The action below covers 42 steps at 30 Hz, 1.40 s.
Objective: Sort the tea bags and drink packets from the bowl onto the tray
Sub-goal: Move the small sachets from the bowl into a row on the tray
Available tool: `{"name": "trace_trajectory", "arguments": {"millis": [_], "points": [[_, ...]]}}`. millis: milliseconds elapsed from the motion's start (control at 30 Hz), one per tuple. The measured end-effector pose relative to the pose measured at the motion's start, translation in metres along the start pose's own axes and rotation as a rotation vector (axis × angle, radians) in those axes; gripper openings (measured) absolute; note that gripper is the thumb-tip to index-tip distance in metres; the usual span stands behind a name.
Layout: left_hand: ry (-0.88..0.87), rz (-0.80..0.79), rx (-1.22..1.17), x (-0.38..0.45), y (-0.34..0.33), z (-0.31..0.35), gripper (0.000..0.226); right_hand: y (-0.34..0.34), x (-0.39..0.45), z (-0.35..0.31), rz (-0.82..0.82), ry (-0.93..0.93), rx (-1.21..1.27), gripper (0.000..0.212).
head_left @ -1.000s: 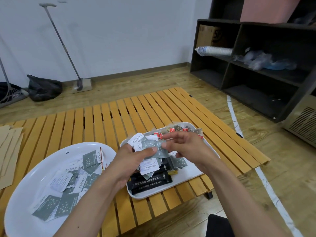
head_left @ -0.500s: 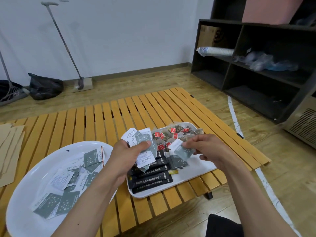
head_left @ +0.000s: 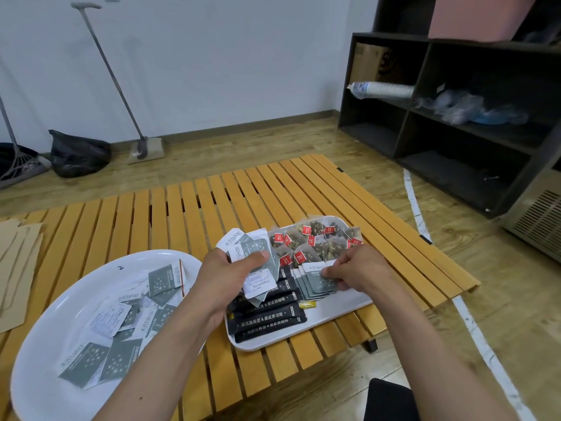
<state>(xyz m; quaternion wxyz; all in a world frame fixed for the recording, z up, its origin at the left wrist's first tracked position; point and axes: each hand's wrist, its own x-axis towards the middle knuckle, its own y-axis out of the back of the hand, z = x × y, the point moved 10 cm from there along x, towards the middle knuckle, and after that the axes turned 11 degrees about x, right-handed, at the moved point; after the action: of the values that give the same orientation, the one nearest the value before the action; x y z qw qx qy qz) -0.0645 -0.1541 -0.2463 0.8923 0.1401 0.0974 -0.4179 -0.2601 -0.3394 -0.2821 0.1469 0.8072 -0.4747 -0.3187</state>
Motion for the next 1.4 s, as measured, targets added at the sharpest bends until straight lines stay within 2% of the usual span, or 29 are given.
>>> {"name": "trace_trajectory", "arguments": {"millis": [133,233,367,600,667,767,867,967,1033,1167,1300,1400], "points": [[0.000,-0.015,-0.007,0.000,-0.001,0.000,0.022,0.003,-0.003,-0.010,0.029,0.080,-0.038,0.022],[-0.003,-0.022,-0.003,-0.001,-0.001,0.001,0.021,-0.004,-0.007,-0.020,-0.036,0.166,0.017,0.012],[-0.002,-0.038,0.003,-0.004,-0.004,0.002,0.021,-0.019,-0.012,-0.020,-0.157,0.188,-0.076,0.018],[0.007,-0.050,0.027,-0.008,-0.006,0.004,0.023,-0.020,-0.010,-0.019,-0.169,0.199,-0.066,0.016],[0.004,-0.053,0.038,-0.009,-0.006,0.005,0.022,-0.014,-0.014,-0.026,-0.123,0.246,-0.058,0.012],[-0.012,-0.079,0.061,-0.011,-0.008,0.007,0.027,0.003,-0.028,-0.049,-0.018,0.394,0.221,0.010],[-0.053,-0.100,0.093,-0.013,-0.012,0.011,0.032,-0.011,-0.050,-0.072,-0.147,0.437,0.520,0.016],[-0.101,-0.142,0.149,-0.016,-0.019,0.016,0.040,-0.033,-0.061,-0.083,-0.254,0.459,0.512,0.022],[-0.106,-0.152,0.140,-0.016,-0.020,0.015,0.042,-0.037,-0.058,-0.080,-0.285,0.437,0.469,0.023],[-0.094,-0.076,0.107,-0.008,-0.009,0.012,0.024,-0.023,-0.043,-0.054,-0.303,0.267,0.434,0.013],[-0.064,-0.029,0.091,0.000,0.002,0.005,0.025,0.018,-0.023,-0.014,-0.132,0.067,0.433,0.012],[-0.060,-0.026,0.089,0.001,0.002,0.004,0.025,0.026,-0.016,0.007,-0.099,-0.037,0.300,0.009]]}}
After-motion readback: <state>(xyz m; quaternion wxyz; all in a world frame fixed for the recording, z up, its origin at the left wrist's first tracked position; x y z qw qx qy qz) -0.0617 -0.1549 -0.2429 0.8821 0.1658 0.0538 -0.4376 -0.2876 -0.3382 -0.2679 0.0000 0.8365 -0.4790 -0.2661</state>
